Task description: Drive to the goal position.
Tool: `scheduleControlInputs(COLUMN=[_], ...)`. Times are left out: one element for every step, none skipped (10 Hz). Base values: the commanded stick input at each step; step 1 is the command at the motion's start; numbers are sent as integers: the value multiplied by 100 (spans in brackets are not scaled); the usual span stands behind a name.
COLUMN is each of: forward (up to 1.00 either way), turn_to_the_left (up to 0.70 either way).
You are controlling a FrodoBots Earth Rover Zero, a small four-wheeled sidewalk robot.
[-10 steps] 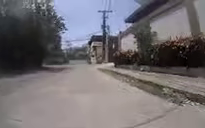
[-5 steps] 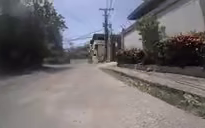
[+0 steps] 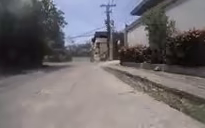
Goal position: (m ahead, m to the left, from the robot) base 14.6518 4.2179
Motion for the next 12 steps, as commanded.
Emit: scheduleControlInputs(forward=[100, 100, 100, 100, 100, 100, 100, 100, 100, 100, 100, 100], turn_to_the_left=[0, 0, 0, 0, 0, 0, 0, 0, 0, 0, 0, 0])
